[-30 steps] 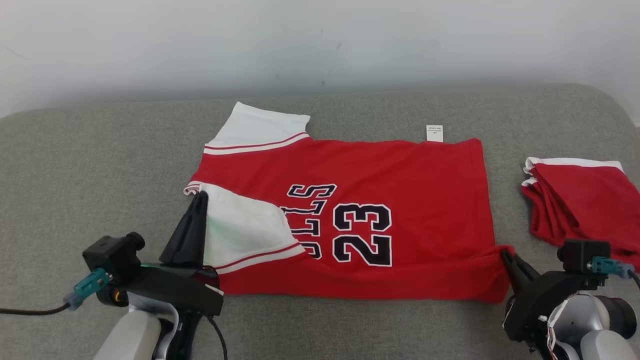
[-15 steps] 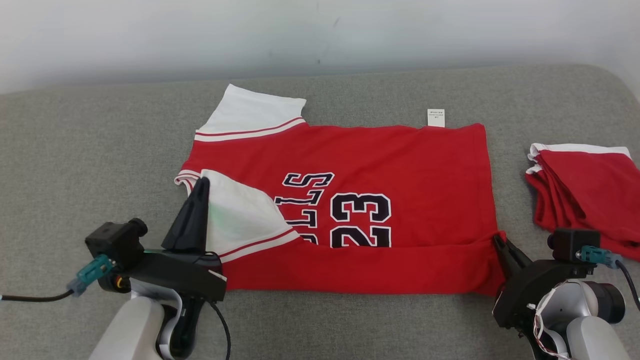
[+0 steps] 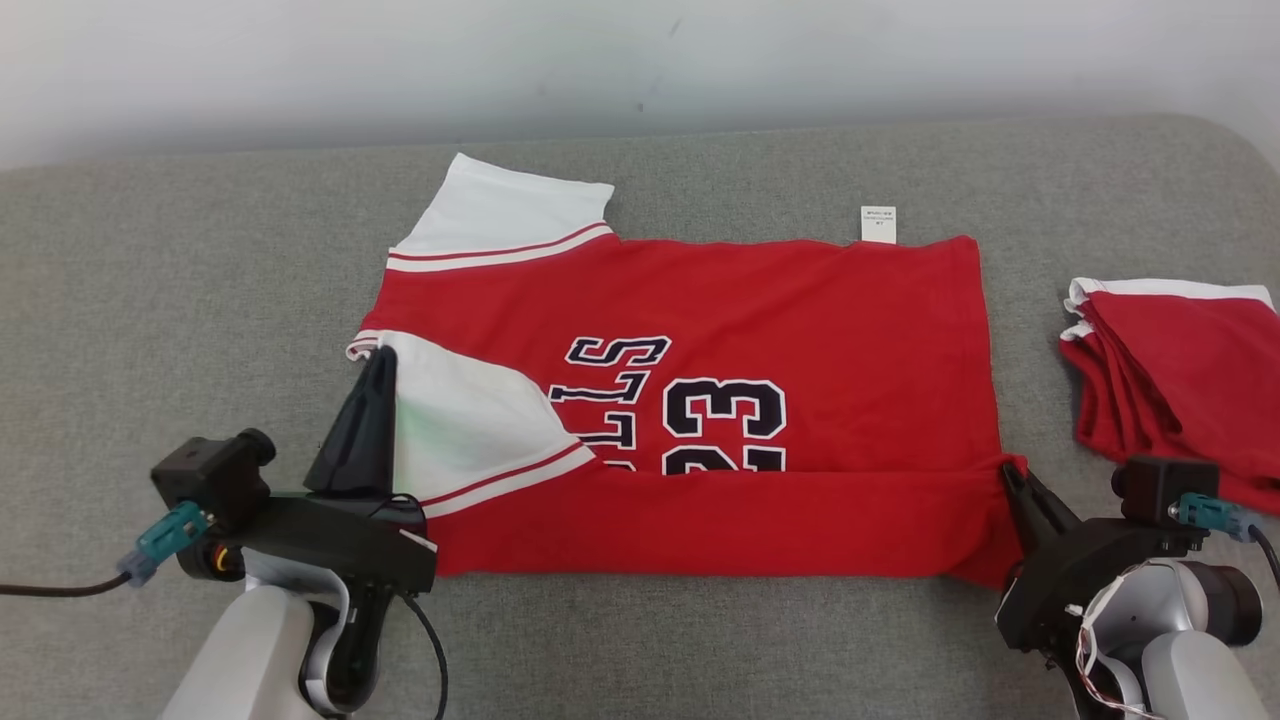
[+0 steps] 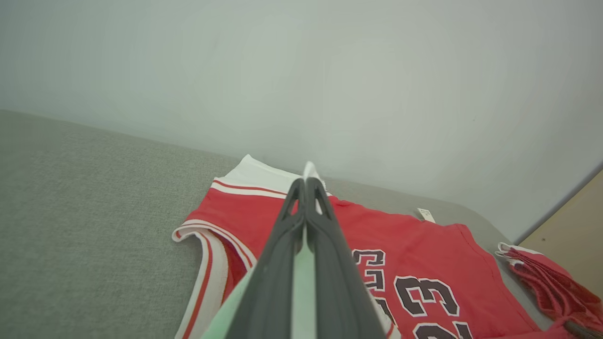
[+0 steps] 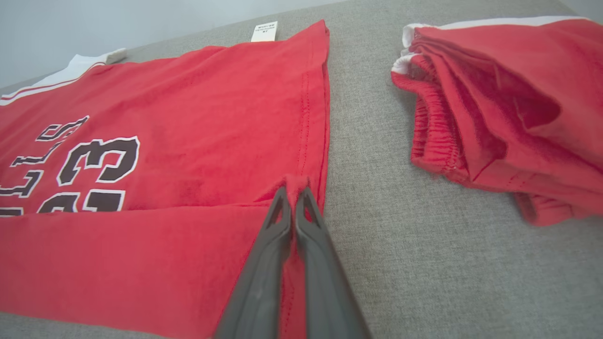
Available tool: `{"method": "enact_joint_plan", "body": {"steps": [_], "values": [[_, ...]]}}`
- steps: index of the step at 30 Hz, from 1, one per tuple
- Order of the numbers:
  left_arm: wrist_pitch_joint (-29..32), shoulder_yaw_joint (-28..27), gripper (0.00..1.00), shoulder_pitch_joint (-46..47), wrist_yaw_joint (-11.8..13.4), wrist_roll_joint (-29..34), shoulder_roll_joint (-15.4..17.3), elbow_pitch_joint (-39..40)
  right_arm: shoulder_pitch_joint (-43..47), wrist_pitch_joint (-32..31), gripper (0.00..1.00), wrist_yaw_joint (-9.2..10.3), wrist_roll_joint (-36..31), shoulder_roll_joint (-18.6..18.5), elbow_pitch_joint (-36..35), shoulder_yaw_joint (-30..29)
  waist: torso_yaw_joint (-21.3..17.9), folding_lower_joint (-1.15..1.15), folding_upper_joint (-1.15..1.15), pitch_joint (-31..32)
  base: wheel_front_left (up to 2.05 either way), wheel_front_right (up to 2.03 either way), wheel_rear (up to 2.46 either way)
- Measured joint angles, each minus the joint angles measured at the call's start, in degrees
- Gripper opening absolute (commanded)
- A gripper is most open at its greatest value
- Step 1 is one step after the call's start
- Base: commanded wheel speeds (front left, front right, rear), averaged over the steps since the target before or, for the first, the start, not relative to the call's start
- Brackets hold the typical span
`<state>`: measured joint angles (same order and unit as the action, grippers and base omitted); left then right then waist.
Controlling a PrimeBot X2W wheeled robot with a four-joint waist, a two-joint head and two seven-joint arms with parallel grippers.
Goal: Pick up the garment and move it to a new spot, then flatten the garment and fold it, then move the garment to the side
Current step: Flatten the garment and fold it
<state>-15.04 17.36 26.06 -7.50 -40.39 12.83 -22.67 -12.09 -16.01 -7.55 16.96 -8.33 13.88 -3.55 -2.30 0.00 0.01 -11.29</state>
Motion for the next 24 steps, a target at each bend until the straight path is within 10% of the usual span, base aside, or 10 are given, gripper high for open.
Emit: {"method": "enact_joint_plan", "body": {"steps": [8, 11, 13, 24], "values": [[-0.01, 1.87, 0.0, 2.39, 0.0, 0.96, -0.18, -2.92, -1.69, 0.96, 0.0, 0.0, -0.93, 0.09, 2.21, 0.18, -0.18, 0.0, 0.0, -0.44, 0.0, 0.0, 0.0], [-0.01, 2.77, 0.07, 3.27, 0.0, 1.61, -0.16, -5.26, -2.22, 1.48, 1.0, 0.0, -1.62, 0.35, 3.15, 0.2, -0.28, 0.0, 0.0, -0.3, 0.0, 0.0, 0.0], [0.0, 2.7, 1.0, 4.07, 0.0, 3.03, -0.09, -6.23, -2.2, 1.63, 1.0, 0.0, -1.96, 0.66, 4.1, -0.4, -0.32, 0.0, 0.0, -0.15, 0.0, 0.0, 0.0], [0.0, -2.0, 1.0, 0.49, 0.0, 11.7, 0.46, -11.03, 1.1, -2.08, 1.0, 0.0, -0.96, 1.56, 3.53, -3.7, -0.75, 0.0, 0.0, 2.83, 0.0, 0.0, 0.0]]}}
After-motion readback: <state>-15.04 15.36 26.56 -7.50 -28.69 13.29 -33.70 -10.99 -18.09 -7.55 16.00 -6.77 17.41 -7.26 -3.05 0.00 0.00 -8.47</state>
